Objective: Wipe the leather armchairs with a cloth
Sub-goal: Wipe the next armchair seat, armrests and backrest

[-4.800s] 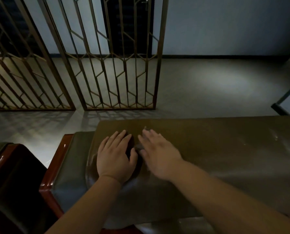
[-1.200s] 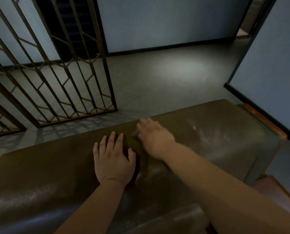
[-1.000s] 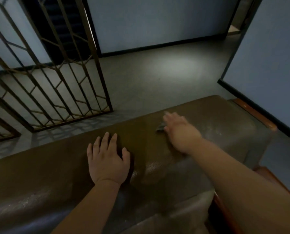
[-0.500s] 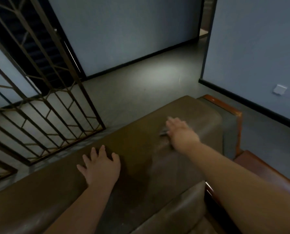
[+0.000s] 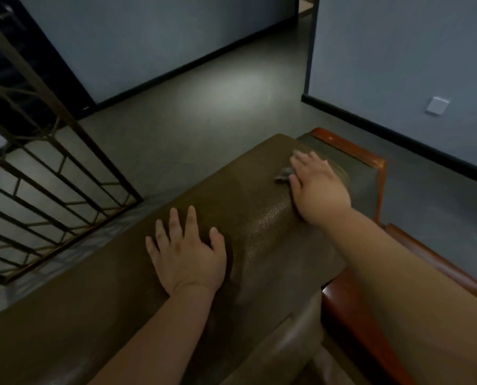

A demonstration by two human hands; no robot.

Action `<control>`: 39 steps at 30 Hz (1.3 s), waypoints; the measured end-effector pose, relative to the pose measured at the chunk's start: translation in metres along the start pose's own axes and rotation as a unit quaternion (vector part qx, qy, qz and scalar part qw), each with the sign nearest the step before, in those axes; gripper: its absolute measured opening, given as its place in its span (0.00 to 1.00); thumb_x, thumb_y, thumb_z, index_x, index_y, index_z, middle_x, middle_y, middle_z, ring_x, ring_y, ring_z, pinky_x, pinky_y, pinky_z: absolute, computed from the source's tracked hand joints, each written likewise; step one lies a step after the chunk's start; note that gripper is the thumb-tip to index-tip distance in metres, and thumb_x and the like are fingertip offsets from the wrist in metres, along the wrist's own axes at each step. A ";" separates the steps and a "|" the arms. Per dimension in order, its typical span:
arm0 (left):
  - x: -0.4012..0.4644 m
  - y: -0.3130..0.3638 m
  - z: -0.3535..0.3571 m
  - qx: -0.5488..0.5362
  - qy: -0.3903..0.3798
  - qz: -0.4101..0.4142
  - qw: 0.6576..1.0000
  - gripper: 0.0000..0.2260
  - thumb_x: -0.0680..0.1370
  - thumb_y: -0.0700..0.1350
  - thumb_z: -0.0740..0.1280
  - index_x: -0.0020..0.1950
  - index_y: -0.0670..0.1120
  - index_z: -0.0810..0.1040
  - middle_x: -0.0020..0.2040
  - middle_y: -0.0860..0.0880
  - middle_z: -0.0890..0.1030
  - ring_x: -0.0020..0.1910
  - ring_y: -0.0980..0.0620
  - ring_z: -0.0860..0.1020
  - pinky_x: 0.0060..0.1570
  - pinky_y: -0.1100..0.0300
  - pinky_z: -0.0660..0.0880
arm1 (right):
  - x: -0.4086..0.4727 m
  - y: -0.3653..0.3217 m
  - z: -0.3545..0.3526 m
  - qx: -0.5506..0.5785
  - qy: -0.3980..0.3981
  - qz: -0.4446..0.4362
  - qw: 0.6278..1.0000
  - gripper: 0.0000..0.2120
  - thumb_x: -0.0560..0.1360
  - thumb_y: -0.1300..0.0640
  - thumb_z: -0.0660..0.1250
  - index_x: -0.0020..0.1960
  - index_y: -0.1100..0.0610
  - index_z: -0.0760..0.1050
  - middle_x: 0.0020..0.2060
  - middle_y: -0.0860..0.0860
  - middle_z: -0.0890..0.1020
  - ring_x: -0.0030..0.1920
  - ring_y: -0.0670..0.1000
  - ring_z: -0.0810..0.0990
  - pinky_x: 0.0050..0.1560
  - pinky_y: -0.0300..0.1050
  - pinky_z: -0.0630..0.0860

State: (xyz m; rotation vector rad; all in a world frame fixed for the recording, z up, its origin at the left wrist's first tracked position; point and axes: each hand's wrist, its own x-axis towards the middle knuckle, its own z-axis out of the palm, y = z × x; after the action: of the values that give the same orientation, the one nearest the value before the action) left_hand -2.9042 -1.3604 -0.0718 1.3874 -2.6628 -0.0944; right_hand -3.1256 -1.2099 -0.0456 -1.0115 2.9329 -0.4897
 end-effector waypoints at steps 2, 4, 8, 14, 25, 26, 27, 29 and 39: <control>0.001 0.000 0.000 0.007 0.004 0.002 1.000 0.35 0.79 0.68 0.42 0.85 0.60 0.54 0.86 0.50 0.55 0.85 0.43 0.51 0.83 0.39 0.47 | -0.006 -0.015 0.002 -0.004 0.010 0.026 1.000 0.25 0.86 0.47 0.52 0.81 0.51 0.62 0.83 0.50 0.59 0.83 0.55 0.54 0.82 0.56 0.52; 0.001 -0.001 0.001 0.008 0.008 0.005 1.000 0.35 0.79 0.68 0.43 0.85 0.59 0.55 0.86 0.50 0.56 0.85 0.43 0.52 0.83 0.39 0.48 | -0.036 -0.047 0.016 -0.002 0.005 -0.069 0.998 0.24 0.85 0.46 0.52 0.79 0.49 0.65 0.82 0.50 0.62 0.82 0.54 0.58 0.81 0.55 0.55; 0.002 -0.002 -0.001 0.013 0.011 0.013 1.000 0.35 0.79 0.67 0.43 0.85 0.58 0.57 0.86 0.50 0.57 0.84 0.43 0.54 0.83 0.39 0.50 | -0.055 -0.047 0.016 0.005 -0.060 -0.237 0.970 0.25 0.85 0.45 0.52 0.81 0.48 0.63 0.82 0.47 0.61 0.82 0.49 0.57 0.81 0.47 0.47; 0.003 -0.002 -0.003 0.028 -0.001 0.018 0.999 0.33 0.81 0.66 0.46 0.86 0.58 0.56 0.86 0.49 0.56 0.85 0.42 0.53 0.83 0.40 0.49 | 0.022 0.019 -0.017 -0.001 -0.002 0.041 0.999 0.23 0.86 0.49 0.53 0.80 0.53 0.64 0.82 0.53 0.61 0.81 0.55 0.58 0.82 0.54 0.56; 0.004 -0.003 0.000 0.030 0.011 0.023 0.999 0.35 0.79 0.68 0.41 0.86 0.59 0.55 0.86 0.50 0.56 0.85 0.44 0.52 0.83 0.41 0.49 | 0.068 -0.014 -0.012 -0.015 -0.094 -0.091 0.991 0.22 0.85 0.47 0.58 0.78 0.52 0.66 0.78 0.53 0.67 0.78 0.55 0.65 0.79 0.57 0.62; 0.004 -0.003 0.000 0.029 0.013 0.021 0.999 0.35 0.79 0.68 0.41 0.86 0.59 0.55 0.86 0.50 0.56 0.85 0.44 0.52 0.83 0.41 0.49 | 0.082 -0.009 -0.017 -0.035 -0.093 -0.050 0.994 0.21 0.85 0.48 0.58 0.76 0.54 0.68 0.76 0.55 0.69 0.76 0.57 0.67 0.77 0.59 0.65; 0.005 -0.003 0.001 0.028 0.013 0.021 0.999 0.35 0.79 0.68 0.42 0.86 0.59 0.55 0.86 0.50 0.57 0.85 0.44 0.52 0.83 0.41 0.49 | 0.091 -0.011 -0.018 -0.056 -0.101 -0.026 0.993 0.21 0.86 0.48 0.58 0.75 0.56 0.68 0.75 0.56 0.70 0.75 0.58 0.67 0.76 0.60 0.65; 0.005 -0.002 0.001 0.023 0.011 0.021 0.999 0.35 0.79 0.68 0.42 0.85 0.59 0.55 0.86 0.50 0.57 0.85 0.44 0.52 0.83 0.41 0.48 | 0.093 -0.036 -0.012 -0.064 -0.120 -0.027 0.990 0.22 0.86 0.47 0.56 0.76 0.56 0.68 0.76 0.57 0.68 0.76 0.59 0.65 0.76 0.61 0.65; 0.007 -0.002 0.003 0.019 0.016 0.017 1.000 0.34 0.80 0.68 0.43 0.85 0.59 0.56 0.86 0.51 0.57 0.85 0.45 0.52 0.83 0.41 0.48 | 0.081 -0.052 0.003 -0.010 -0.132 -0.157 0.979 0.18 0.85 0.46 0.58 0.73 0.51 0.70 0.70 0.53 0.73 0.71 0.57 0.73 0.70 0.57 0.71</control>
State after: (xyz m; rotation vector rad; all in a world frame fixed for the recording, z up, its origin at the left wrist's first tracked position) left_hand -2.9068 -1.3670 -0.0747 1.3417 -2.6741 -0.0167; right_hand -3.1581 -1.2985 -0.0254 -1.4294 2.5626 -0.2979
